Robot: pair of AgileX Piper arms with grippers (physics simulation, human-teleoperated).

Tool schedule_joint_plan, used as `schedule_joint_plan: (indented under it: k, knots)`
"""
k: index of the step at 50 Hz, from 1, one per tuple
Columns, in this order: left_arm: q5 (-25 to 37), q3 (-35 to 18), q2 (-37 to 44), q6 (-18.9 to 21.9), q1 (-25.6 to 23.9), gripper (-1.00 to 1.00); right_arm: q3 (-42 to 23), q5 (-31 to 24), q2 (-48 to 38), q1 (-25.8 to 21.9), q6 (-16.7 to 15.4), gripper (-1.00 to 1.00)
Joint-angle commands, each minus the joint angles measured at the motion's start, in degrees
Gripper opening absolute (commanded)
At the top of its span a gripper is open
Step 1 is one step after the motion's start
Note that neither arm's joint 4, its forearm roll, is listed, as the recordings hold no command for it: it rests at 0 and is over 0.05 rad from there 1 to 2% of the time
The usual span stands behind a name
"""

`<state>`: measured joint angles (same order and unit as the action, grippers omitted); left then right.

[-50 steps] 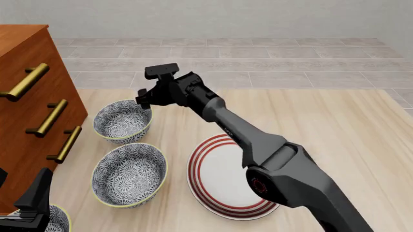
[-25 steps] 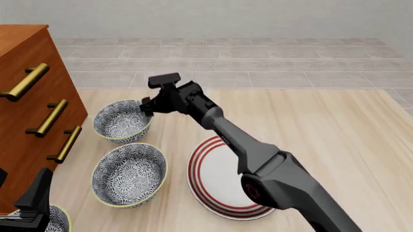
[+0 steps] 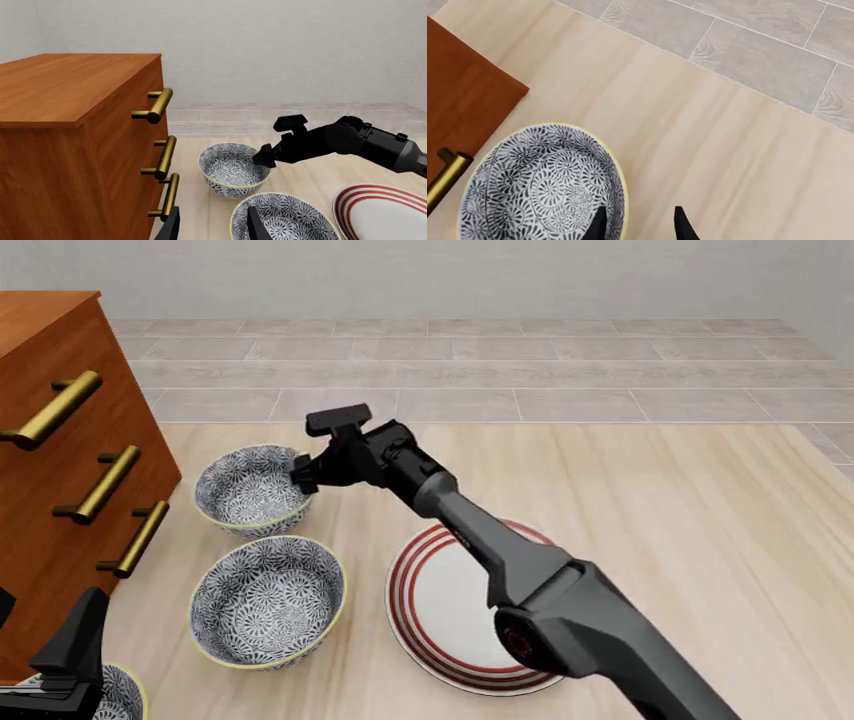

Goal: Pick up the bowl and put it in the front on the plate.

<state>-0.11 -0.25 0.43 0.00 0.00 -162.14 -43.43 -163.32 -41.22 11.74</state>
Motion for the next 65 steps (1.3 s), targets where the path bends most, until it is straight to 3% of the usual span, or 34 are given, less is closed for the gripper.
schedule_joint_plan:
  k: [1,9,10,22,46,52,65]
  knots:
    - [0.00,0.00,0.00,0.00,0.00,1.00,0.01,-0.26,-0.80,-0.64,0.00,1.00]
    - [0.00,0.00,0.00,0.00,0.00,1.00,-0.01,0.02,-1.04,-0.62,-0.27,1.00]
    - [0.00,0.00,0.00,0.00,0.00,1.00,-0.14,1.06,-0.98,-1.34,2.75,-1.00]
    - [0.00,0.00,0.00,0.00,0.00,1.00,-0.01,0.71,0.05,0.14,-0.45,-1.00]
    - [0.00,0.00,0.00,0.00,0.00,1.00,1.07,-0.47,4.00,3.39,-2.68,-1.00]
    - [0.00,0.00,0.00,0.00,0.00,1.00,14.55,6.16,10.95,3.60,-2.77,-1.00]
    - [0.00,0.00,0.00,0.00,0.00,1.00,27.56,11.29,19.67,3.85,-3.55,-1.00]
